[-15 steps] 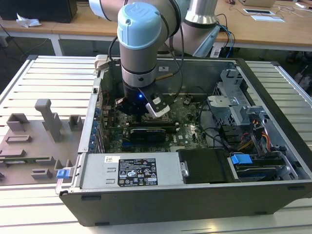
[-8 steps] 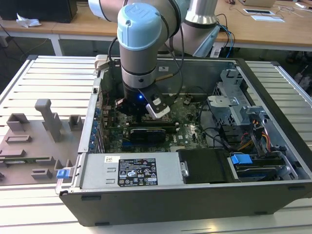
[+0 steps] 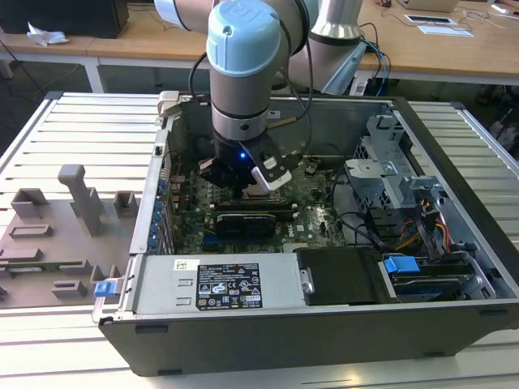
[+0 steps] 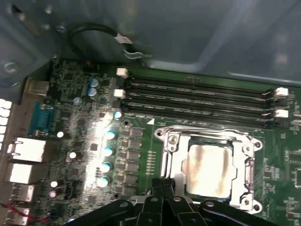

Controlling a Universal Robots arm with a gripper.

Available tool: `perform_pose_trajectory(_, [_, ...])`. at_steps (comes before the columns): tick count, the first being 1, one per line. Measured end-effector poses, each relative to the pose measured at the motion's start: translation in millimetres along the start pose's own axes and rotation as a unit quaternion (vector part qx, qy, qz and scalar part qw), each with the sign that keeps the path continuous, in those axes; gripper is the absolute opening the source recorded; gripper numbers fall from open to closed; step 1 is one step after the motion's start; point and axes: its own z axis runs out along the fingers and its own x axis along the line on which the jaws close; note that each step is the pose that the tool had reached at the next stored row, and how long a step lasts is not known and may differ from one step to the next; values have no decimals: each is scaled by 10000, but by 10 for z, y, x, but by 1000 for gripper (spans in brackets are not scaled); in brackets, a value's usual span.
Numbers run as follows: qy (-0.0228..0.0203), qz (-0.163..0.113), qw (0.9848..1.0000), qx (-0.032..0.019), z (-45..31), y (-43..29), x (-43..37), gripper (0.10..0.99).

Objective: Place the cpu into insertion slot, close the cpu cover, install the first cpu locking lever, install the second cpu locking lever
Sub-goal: 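Install the second cpu locking lever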

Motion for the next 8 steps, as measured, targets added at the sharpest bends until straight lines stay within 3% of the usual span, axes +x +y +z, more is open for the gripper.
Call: perform_pose_trajectory(8, [23,5,10000,-3,12,36,-210,106])
